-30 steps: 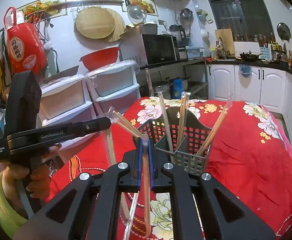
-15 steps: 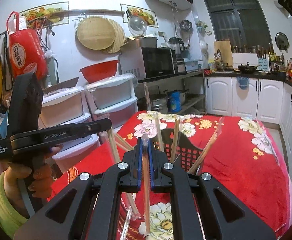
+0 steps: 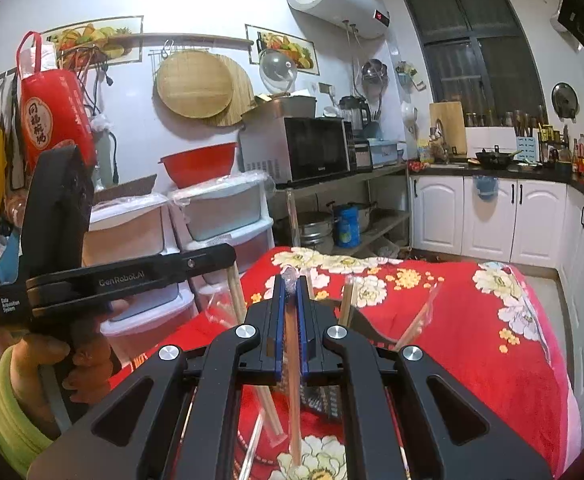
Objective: Organize utensils
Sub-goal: 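Lift both held chopsticks up over the grey caddy, then lower both chopsticks into caddy slots and open both grippers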
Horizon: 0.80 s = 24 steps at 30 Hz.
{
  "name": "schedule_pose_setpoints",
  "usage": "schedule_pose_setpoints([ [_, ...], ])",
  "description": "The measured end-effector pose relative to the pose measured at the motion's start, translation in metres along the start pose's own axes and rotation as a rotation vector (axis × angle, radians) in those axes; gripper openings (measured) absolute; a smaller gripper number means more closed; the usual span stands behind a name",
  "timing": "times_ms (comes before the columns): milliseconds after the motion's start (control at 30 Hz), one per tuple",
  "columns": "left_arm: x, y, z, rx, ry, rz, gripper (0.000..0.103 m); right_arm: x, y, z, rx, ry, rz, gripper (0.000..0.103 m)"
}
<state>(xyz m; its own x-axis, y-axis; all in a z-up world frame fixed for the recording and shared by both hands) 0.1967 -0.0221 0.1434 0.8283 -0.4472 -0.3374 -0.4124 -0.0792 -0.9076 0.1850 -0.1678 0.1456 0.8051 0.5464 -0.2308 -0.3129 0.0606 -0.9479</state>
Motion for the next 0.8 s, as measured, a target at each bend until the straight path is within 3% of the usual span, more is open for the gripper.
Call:
schedule_pose_setpoints([
  [400,0.005,-0.039,0.001,0.016,-0.025,-0.071,0.001,0.007,-0.043,-0.008,0.003,0.004,-0.096,0.006],
  [800,0.006,-0.063,0.015,0.037,-0.12,-0.165,0.001,0.018,-0.067,-0.024,0.023,0.045,-0.16,0.006],
])
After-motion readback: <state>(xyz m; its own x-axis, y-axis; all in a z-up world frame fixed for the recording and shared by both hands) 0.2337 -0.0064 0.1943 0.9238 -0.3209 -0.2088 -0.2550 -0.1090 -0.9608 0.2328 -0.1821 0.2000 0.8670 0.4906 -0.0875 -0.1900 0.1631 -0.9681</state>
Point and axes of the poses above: each gripper's, at about its wrist camera, not at the fingertips, and x roughly the way its jaws point, z to its left, y to its underside, the point moved 5 cm from there along x, roughly the way its jaws point, and after that the axes turned 5 degrees about x, right-handed, at the moved point
